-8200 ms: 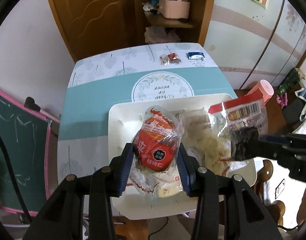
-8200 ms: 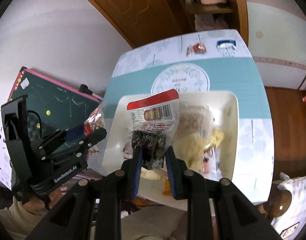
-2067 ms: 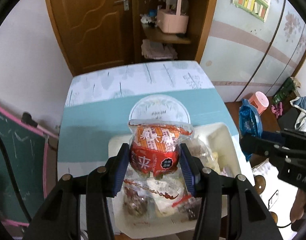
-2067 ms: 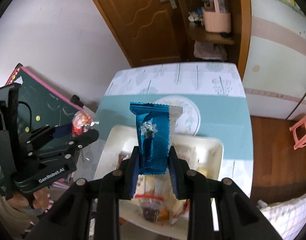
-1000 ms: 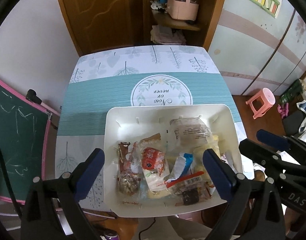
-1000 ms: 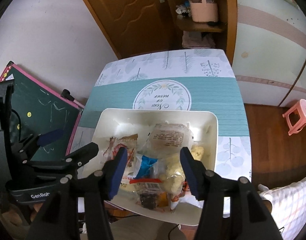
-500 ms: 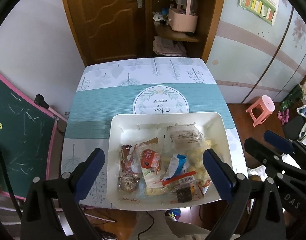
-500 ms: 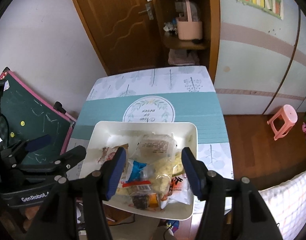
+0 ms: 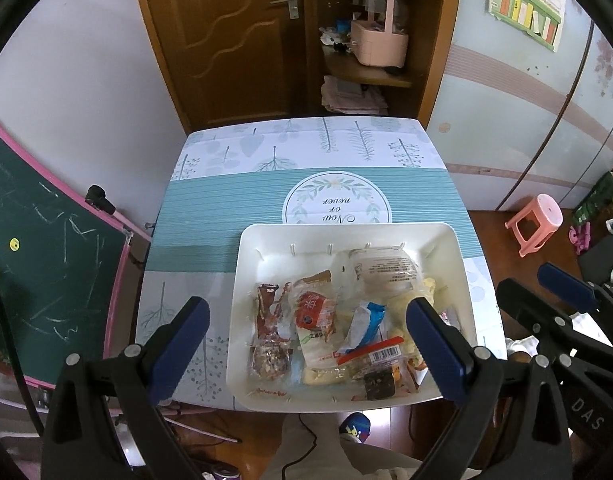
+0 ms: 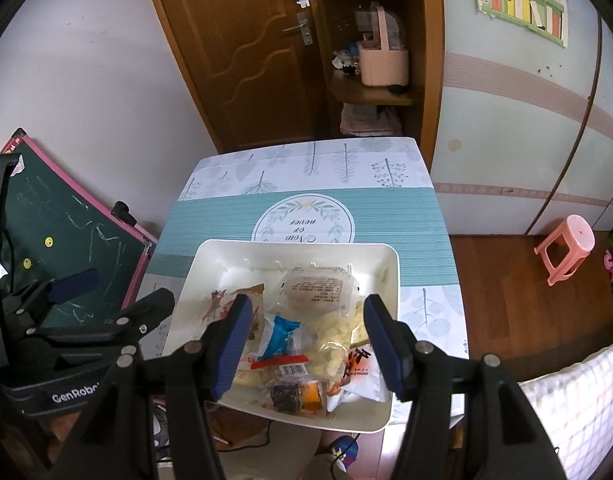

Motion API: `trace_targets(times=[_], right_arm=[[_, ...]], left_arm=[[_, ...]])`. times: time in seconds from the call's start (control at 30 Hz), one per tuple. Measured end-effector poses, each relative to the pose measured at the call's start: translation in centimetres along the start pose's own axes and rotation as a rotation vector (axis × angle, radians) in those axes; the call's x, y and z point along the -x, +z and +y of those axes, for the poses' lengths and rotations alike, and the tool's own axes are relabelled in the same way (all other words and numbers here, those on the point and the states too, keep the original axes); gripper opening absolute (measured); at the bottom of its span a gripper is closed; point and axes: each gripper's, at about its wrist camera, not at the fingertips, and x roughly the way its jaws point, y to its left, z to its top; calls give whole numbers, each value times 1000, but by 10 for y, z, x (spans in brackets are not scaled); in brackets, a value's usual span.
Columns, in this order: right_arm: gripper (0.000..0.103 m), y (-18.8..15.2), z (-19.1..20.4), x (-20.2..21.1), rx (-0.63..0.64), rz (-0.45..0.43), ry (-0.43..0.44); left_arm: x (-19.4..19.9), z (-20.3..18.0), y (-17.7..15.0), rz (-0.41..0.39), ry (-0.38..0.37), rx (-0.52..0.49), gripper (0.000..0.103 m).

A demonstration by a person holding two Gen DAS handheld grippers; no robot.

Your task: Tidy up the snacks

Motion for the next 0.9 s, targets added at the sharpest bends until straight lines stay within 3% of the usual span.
trace_targets(times=[0.9], right_arm=[[58, 0, 0, -1, 1, -2, 2]], left_arm=[[3, 0, 3, -5, 3, -2, 98]])
